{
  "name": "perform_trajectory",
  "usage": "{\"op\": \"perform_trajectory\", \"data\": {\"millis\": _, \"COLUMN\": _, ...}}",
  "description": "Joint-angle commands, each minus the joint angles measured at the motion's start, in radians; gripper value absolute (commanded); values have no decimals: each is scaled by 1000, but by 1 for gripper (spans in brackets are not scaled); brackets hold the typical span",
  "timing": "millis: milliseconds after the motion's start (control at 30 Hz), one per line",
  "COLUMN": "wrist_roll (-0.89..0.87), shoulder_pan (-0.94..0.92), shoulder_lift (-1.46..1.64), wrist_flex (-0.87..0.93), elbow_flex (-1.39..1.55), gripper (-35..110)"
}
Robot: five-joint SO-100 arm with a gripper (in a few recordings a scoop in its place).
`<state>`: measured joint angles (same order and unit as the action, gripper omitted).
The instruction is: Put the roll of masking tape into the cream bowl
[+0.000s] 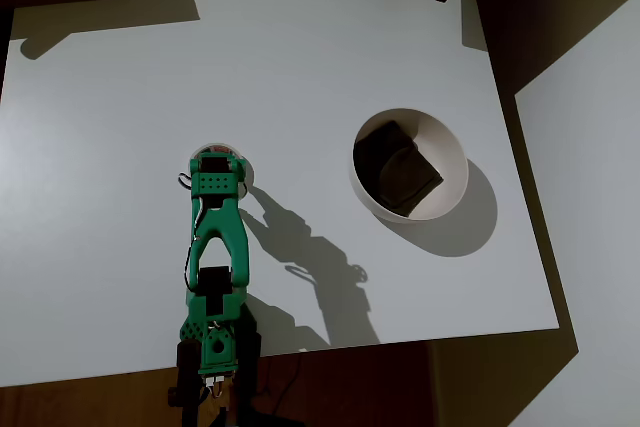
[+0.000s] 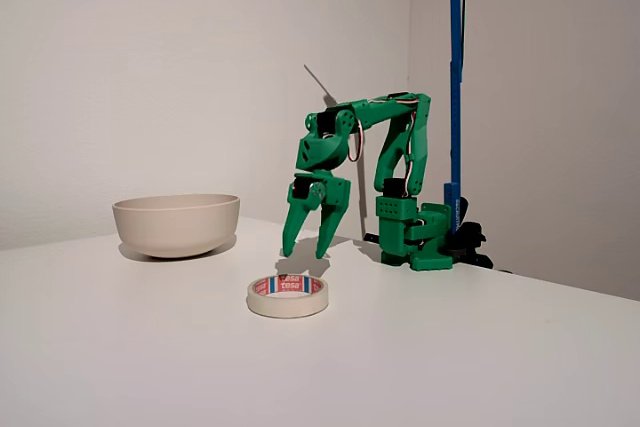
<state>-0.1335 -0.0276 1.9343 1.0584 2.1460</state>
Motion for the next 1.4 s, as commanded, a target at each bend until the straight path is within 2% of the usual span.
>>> {"op": "perform_trajectory", "data": {"millis": 0, "wrist_roll": -17, "shoulder_pan": -14, "shoulder_lift": -17, "wrist_flex": -5, "elbow_flex": -57, "gripper": 22}}
{"op": "perform_trajectory", "data": {"millis": 700, "wrist_roll": -103, "shoulder_pan": 98, "shoulder_lift": -233, "wrist_flex": -110, "elbow_flex": -60, "gripper": 19}}
{"op": "perform_trajectory", "data": {"millis": 933, "wrist_roll": -118, "shoulder_pan": 120, "shoulder_lift": -235, "wrist_flex": -114, "elbow_flex": -60, "gripper": 8}}
{"op": "perform_trajectory", "data": {"millis": 1100, "wrist_roll": -121, "shoulder_pan": 124, "shoulder_lift": -235, "wrist_flex": -117, "elbow_flex": -60, "gripper": -8}}
{"op": "perform_trajectory", "data": {"millis": 1367, "wrist_roll": -112, "shoulder_pan": 129, "shoulder_lift": -233, "wrist_flex": -124, "elbow_flex": -60, "gripper": -8}}
